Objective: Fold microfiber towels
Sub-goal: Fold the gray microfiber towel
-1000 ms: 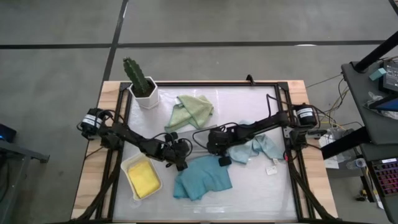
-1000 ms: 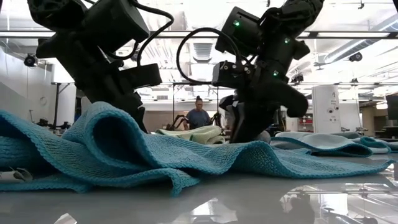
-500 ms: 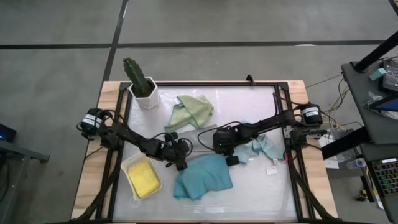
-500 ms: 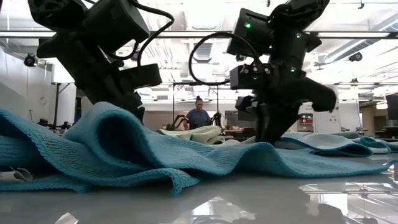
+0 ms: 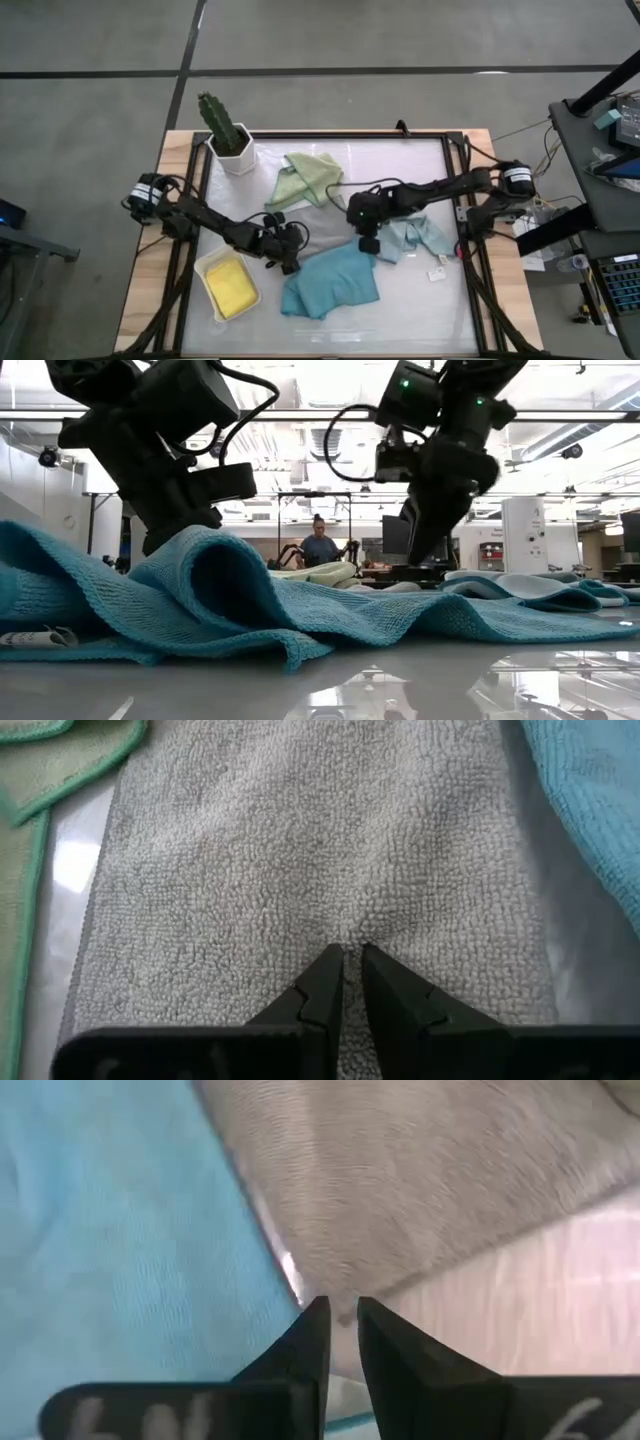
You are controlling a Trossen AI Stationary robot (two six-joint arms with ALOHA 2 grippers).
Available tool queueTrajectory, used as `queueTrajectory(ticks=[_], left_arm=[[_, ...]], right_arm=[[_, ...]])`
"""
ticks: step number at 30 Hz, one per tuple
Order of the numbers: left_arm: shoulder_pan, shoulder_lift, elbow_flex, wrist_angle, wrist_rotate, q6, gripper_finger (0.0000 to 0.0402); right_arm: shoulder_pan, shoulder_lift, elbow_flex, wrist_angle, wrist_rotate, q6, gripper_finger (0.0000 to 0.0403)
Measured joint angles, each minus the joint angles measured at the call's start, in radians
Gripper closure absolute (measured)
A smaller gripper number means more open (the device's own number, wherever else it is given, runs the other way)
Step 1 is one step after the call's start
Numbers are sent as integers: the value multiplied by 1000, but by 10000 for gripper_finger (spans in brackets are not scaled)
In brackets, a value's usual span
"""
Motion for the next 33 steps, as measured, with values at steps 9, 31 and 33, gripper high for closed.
queueTrajectory(ticks=[9,31,33], left_arm=[[1,-1,0,-9,-2,5,371],[1,-4,0,-10,-7,5,371],[1,-4,0,-10,-7,5,371]], right_arm=[[-98,34,0,79,-14,187,245],[-180,213,6,351,-170,291,96],[-180,223,5,390,-211,292,100]])
